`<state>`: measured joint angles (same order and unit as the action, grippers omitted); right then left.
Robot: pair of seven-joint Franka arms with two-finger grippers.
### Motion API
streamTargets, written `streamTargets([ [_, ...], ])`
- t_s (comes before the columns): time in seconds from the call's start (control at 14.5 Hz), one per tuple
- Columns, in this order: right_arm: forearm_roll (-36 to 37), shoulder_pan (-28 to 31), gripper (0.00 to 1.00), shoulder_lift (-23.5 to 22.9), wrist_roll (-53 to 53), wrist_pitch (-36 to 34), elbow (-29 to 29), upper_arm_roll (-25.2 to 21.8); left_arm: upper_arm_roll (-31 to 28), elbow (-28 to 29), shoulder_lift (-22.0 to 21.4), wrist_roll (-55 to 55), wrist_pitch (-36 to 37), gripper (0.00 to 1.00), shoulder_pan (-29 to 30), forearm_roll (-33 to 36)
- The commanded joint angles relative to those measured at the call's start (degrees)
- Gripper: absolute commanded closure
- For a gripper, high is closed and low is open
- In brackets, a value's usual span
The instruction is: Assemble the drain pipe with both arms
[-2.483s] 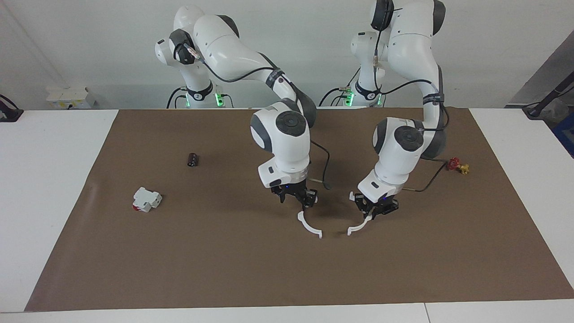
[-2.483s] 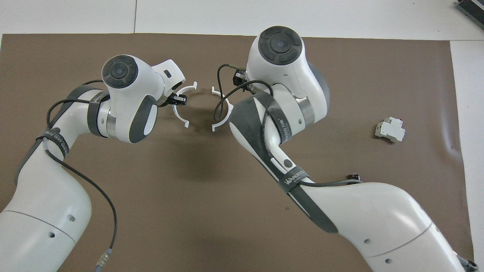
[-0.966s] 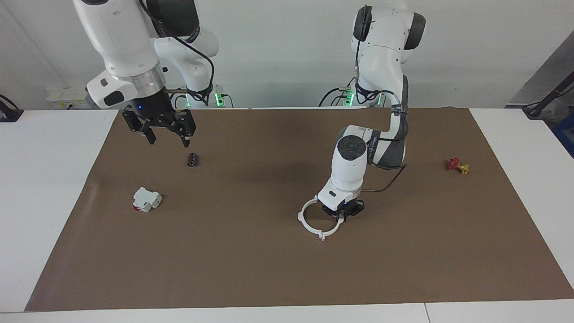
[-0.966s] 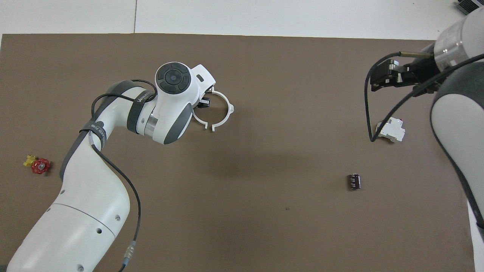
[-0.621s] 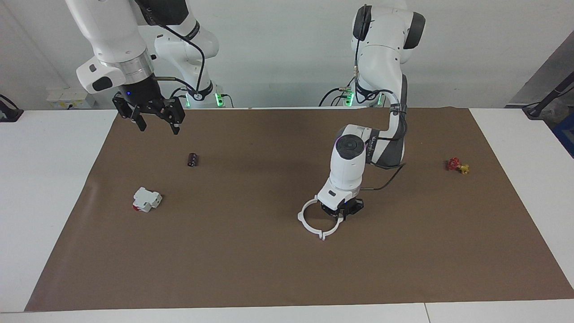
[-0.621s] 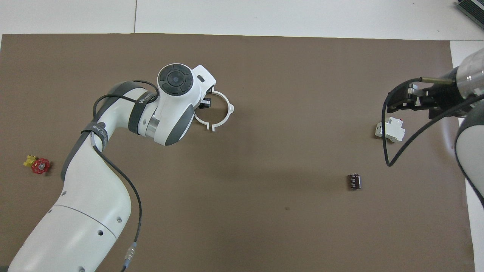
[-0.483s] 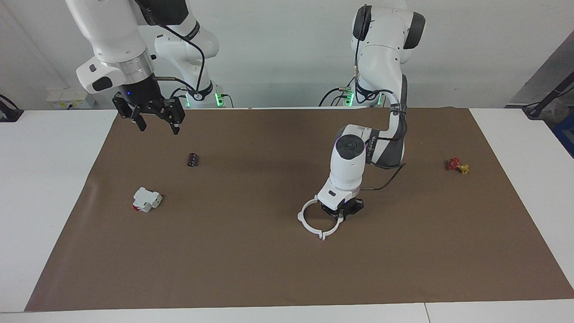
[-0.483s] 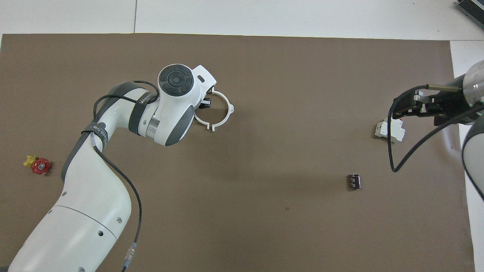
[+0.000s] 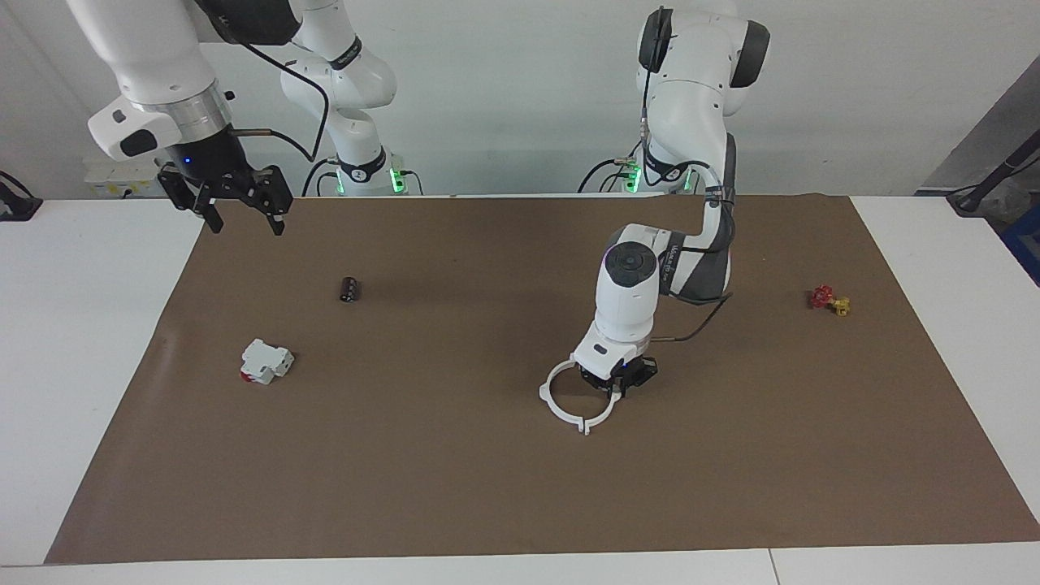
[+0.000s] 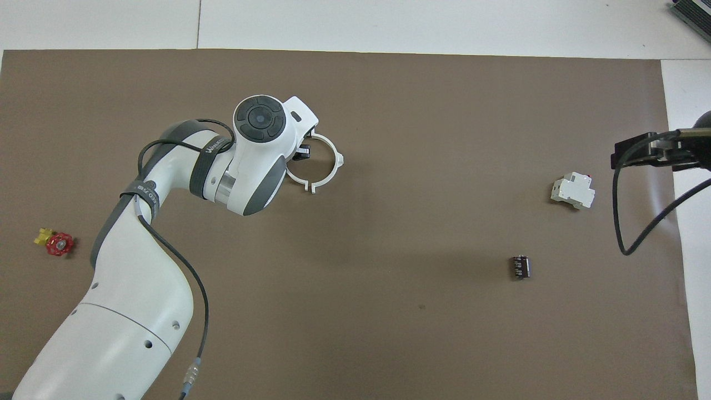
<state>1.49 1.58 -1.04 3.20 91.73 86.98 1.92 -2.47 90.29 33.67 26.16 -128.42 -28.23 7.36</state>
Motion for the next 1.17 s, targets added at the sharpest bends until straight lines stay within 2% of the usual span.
streamTargets([
  [0.0, -1.05, -2.71, 0.09, 1.31, -3.37, 0.56, 0.65, -4.89, -0.17, 3.05, 0.08, 2.05, -1.56, 1.0, -2.27, 0.28],
  [0.14, -1.05, -4.74, 0.09, 1.31, -3.46, -2.42, -1.1, -8.24, -0.08, 3.67, -0.01, 1.96, -2.36, 1.0, -2.35, 0.28],
  [0.34, -1.05, -4.75, 0.04, 1.22, -3.37, -4.89, -2.17, -8.87, 0.01, 3.93, -0.01, 1.96, -2.63, 1.0, -2.53, 0.19],
  [0.69, -1.05, -5.54, 0.01, 2.89, -3.11, -3.76, 0.54, -9.75, 0.01, 4.2, -0.01, 1.87, -3.07, 1.0, -2.88, 0.19],
  [0.83, -1.14, -5.63, 0.01, 3.33, -3.28, -0.86, 2.83, -9.57, 0.1, 4.2, -0.09, 1.87, -3.15, 1.0, -3.23, 0.02],
  [1.1, -1.05, -6.86, 0.01, 3.24, -3.02, -0.68, 3.1, -9.57, 0.1, 4.28, -0.09, 2.58, -3.15, 1.0, -3.76, -0.33],
])
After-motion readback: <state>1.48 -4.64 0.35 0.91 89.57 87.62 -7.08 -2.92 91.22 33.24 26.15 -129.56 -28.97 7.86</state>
